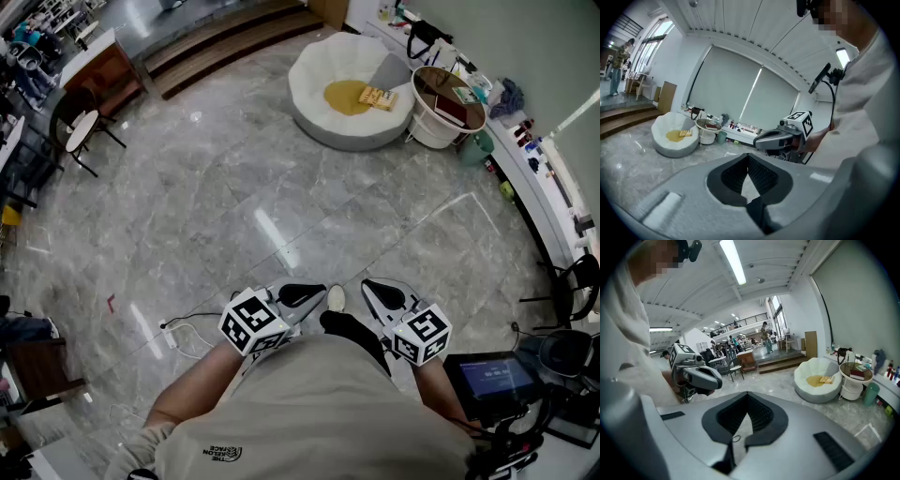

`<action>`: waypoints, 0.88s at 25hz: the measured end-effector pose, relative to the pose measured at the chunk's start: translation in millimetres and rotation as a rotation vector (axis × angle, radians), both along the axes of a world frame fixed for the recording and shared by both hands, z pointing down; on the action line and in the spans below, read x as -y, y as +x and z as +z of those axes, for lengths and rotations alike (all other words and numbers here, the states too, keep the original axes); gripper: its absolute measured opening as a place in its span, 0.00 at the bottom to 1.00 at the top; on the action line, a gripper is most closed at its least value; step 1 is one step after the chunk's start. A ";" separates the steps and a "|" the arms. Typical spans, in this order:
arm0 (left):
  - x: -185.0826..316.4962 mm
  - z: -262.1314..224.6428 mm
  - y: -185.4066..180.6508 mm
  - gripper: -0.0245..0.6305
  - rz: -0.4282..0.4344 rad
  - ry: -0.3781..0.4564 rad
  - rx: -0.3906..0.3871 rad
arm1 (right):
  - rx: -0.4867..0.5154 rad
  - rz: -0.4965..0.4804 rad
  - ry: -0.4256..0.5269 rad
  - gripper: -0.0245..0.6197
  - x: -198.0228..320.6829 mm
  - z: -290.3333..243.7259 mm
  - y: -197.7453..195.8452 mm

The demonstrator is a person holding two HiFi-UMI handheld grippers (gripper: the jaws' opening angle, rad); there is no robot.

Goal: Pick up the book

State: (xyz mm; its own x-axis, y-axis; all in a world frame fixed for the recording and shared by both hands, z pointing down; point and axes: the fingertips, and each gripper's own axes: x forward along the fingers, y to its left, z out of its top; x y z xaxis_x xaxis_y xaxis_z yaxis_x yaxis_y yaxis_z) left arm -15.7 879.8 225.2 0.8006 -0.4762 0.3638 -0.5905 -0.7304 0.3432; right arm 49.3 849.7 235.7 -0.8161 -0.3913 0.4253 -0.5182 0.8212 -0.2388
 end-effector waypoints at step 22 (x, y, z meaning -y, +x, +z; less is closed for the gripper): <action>190.9 -9.0 103.7 0.05 -0.006 -0.001 0.069 | 0.080 0.052 -0.022 0.07 198.5 8.6 116.2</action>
